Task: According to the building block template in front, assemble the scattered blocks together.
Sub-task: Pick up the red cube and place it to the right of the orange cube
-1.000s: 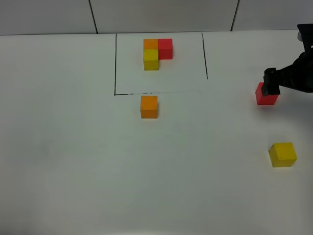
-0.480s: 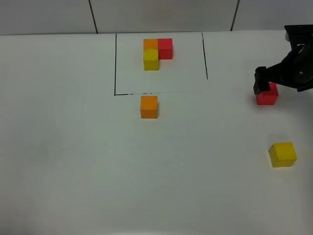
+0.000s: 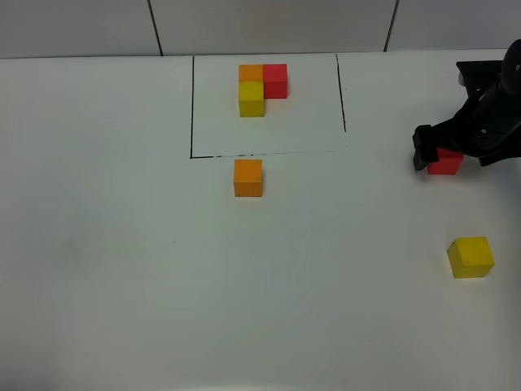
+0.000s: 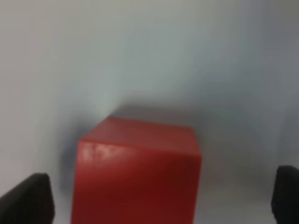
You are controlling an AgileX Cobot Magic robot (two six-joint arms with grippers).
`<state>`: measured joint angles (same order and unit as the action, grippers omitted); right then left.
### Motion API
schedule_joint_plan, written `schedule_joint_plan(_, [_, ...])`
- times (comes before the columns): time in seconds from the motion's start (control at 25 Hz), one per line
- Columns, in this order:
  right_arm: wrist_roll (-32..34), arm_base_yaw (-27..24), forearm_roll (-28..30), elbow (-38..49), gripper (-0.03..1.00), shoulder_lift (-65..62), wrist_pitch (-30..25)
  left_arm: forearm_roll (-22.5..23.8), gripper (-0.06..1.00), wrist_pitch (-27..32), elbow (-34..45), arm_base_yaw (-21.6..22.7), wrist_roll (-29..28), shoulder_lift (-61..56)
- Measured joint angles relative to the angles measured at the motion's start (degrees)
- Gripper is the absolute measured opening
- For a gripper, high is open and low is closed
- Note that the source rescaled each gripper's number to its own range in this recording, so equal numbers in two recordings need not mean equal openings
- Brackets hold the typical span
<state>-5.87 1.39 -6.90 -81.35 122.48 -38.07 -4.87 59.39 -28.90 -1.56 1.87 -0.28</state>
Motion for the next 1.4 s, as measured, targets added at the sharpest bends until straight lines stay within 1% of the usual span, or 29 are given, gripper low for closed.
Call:
schedule_joint_plan(0.04, [0.0, 0.0, 0.2, 0.0, 0.81, 0.3, -0.1, 0.0, 0.60, 0.0, 0.0, 0.0, 0.0, 0.0])
schedule_joint_plan(0.08, [0.0, 0.0, 0.8, -0.1, 0.72, 0.4, -0.4, 0.0, 0.60, 0.0, 0.0, 0.0, 0.0, 0.0])
schedule_joint_plan(0.16, [0.0, 0.0, 2.5, -0.7, 0.47, 0.4, -1.5, 0.0, 0.60, 0.0, 0.0, 0.0, 0.0, 0.0])
schedule_joint_plan(0.2, [0.0, 0.0, 3.1, -1.1, 0.26, 0.4, -2.3, 0.0, 0.60, 0.0, 0.0, 0.0, 0.0, 0.0])
schedule_joint_plan(0.24, [0.0, 0.0, 3.8, -1.5, 0.02, 0.4, -2.9, 0.0, 0.60, 0.0, 0.0, 0.0, 0.0, 0.0])
schedule_joint_plan(0.44, [-3.1, 0.5, 5.6, -3.7, 0.01, 0.4, -5.9, 0.0, 0.60, 0.0, 0.0, 0.0, 0.0, 0.0])
schedule_joint_plan(0.56, [-8.2, 2.7, 6.2, -5.2, 0.01, 0.4, -7.9, 0.0, 0.60, 0.0, 0.0, 0.0, 0.0, 0.0])
schedule_joint_plan(0.68, [-18.0, 7.1, 7.3, -6.1, 0.01, 0.4, -11.1, 0.0, 0.60, 0.0, 0.0, 0.0, 0.0, 0.0])
schedule_joint_plan(0.8, [-29.5, 13.4, 10.3, -6.2, 0.01, 0.4, -15.5, 0.0, 0.60, 0.0, 0.0, 0.0, 0.0, 0.0])
schedule_joint_plan(0.88, [-35.4, 18.0, 12.3, -6.2, 0.01, 0.4, -16.9, 0.0, 0.60, 0.0, 0.0, 0.0, 0.0, 0.0])
schedule_joint_plan(1.0, [-41.4, 23.6, 14.3, -6.2, 0.01, 0.4, -17.4, 0.0, 0.60, 0.0, 0.0, 0.0, 0.0, 0.0])
schedule_joint_plan(1.12, [-46.8, 26.8, 14.4, -6.7, 0.01, 0.4, -16.6, 0.0, 0.60, 0.0, 0.0, 0.0, 0.0, 0.0])
schedule_joint_plan(1.28, [-49.6, 28.4, 12.1, -10.3, 0.01, 0.8, -14.4, 0.0, 0.60, 0.0, 0.0, 0.0, 0.0, 0.0])
schedule_joint_plan(1.4, [-50.9, 28.5, 10.8, -13.8, 0.01, 2.4, -14.1, 0.0, 0.60, 0.0, 0.0, 0.0, 0.0, 0.0])
